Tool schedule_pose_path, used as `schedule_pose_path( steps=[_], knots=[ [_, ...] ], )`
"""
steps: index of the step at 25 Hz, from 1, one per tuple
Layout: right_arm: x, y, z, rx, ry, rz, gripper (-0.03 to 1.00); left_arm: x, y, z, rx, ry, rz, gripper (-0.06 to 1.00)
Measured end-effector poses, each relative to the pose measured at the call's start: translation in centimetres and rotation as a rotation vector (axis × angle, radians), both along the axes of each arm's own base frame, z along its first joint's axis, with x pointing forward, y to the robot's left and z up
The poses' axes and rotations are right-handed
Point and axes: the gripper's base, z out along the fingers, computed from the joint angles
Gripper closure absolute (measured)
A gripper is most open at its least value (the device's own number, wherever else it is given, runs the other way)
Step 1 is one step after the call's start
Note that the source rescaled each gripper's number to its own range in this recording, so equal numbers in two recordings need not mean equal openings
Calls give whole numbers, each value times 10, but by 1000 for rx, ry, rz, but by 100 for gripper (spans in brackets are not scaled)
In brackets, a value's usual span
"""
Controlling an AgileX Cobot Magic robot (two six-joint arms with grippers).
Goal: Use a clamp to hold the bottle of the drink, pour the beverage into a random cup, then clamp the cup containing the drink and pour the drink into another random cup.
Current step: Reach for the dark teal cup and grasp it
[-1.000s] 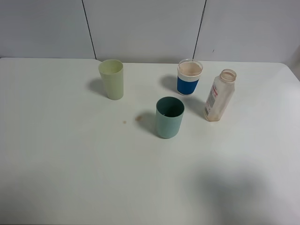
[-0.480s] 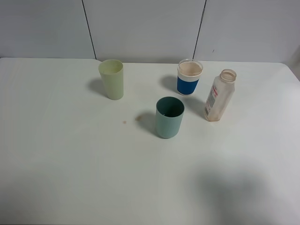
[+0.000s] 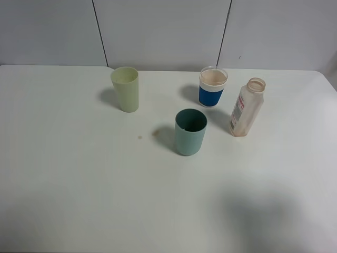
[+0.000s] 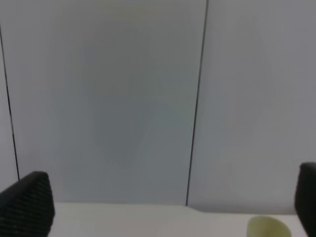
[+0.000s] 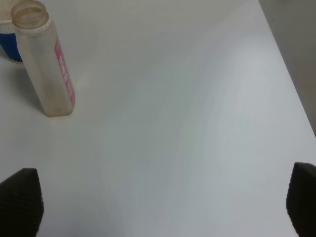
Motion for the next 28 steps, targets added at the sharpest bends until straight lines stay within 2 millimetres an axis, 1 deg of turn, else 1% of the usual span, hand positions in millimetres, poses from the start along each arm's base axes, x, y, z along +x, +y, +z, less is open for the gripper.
schedule_pose_path(
  steps=[3,5,6,7,9,12,15,19,22,23,24,28],
  knots=[
    [0,0,0,0,0,0,-3,26,-2,-3,-23,109,-12,-4],
    [0,0,0,0,0,0,-3,48,-4,-8,-56,208,-27,-4],
    [0,0,0,0,0,0,-3,48,-4,-8,-56,208,-27,-4],
    [0,0,0,0,0,0,-3,69,-6,-15,-96,299,-42,-5],
    [0,0,0,0,0,0,-3,92,-8,-24,-123,391,-53,-5],
    [0,0,0,0,0,0,-3,118,-11,-36,-117,475,-67,-5],
    [0,0,0,0,0,0,-3,134,-21,-42,-79,471,-127,-5],
    [0,0,0,0,0,0,-3,144,-41,-56,-39,414,-226,-5],
    [0,0,0,0,0,0,-3,149,-53,-74,-20,435,-273,-5],
    [0,0,0,0,0,0,-3,149,-53,-74,-20,435,-273,-5],
    [0,0,0,0,0,0,-3,153,-59,-86,-5,480,-290,-5],
    [0,0,0,0,0,0,-3,166,-70,-103,16,536,-311,-5]
  ],
)
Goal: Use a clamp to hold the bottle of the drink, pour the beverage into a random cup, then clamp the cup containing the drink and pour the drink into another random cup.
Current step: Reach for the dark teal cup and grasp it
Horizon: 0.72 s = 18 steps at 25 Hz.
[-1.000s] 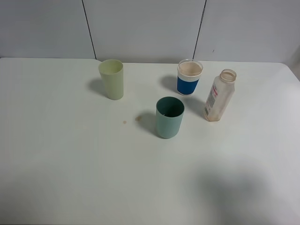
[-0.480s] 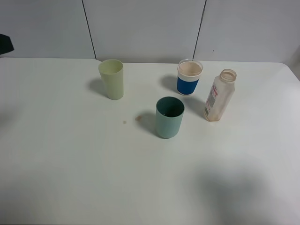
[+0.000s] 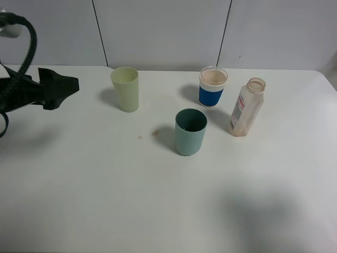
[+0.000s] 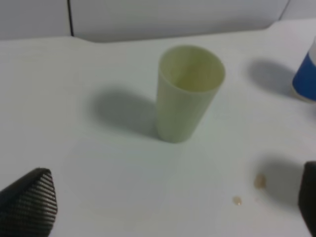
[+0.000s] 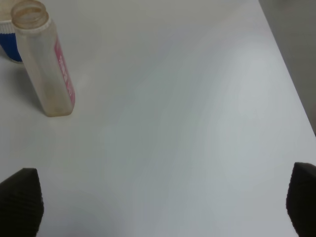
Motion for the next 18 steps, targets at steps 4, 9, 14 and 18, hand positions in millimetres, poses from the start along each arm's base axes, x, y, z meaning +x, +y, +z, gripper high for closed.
schedule_pose_path(
  steps=[4,9,14,18],
  knots=[
    [0,0,0,0,0,0,-3,12,-16,-15,24,7,-45,-6],
    [0,0,0,0,0,0,-3,14,-40,-33,69,-58,-152,-6],
    [0,0,0,0,0,0,-3,2,-57,-56,101,-58,-256,-6],
    [0,0,0,0,0,0,-3,-6,-73,-66,111,-73,-336,-6]
  ],
)
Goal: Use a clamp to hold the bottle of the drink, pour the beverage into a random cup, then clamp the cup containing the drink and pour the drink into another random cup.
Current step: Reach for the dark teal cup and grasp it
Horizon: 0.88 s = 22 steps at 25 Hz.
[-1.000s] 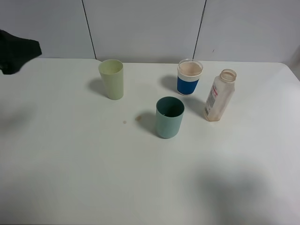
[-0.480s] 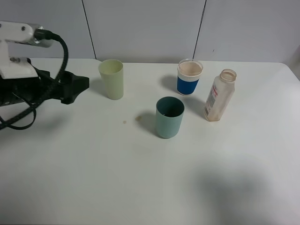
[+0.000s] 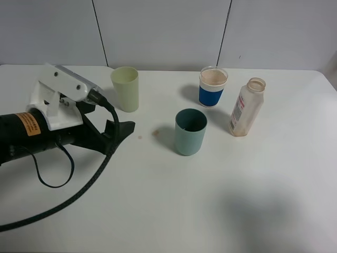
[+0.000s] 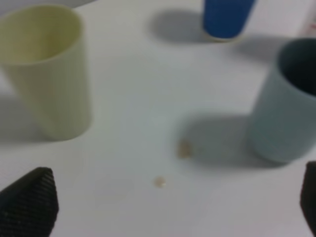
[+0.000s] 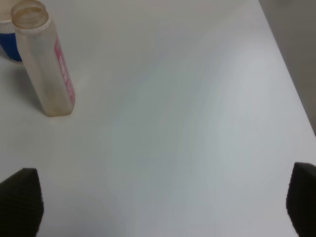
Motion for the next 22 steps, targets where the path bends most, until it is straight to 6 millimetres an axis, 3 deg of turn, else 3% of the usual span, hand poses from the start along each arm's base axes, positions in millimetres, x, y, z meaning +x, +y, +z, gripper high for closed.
schedule_pose_path(
  steps=[6,12,22],
  knots=[
    [0,0,0,0,0,0,-3,-4,-18,-15,7,-12,-69,-6],
    [0,0,0,0,0,0,-3,1,-31,-26,-33,-134,-143,-6],
    [0,0,0,0,0,0,-3,2,-39,-45,-105,-116,-183,-6]
  ],
)
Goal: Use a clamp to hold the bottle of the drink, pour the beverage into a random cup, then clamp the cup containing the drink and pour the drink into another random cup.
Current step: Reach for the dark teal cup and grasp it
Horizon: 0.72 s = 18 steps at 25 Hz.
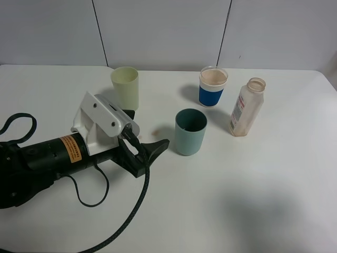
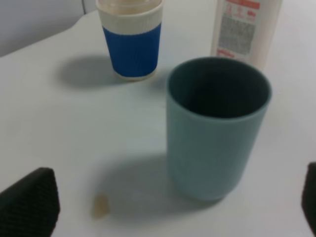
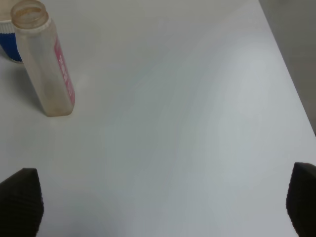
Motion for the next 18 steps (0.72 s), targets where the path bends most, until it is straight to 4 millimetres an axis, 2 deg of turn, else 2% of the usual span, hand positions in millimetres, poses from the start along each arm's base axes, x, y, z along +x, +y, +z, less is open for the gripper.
schedule_pose_path(
  steps=[9,18],
  knots=[
    [0,0,0,0,0,0,-3,-4,-7,-13,-26,-2,-79,-6],
    [0,0,0,0,0,0,-3,-7,-8,-41,30,72,-114,-6]
  ],
)
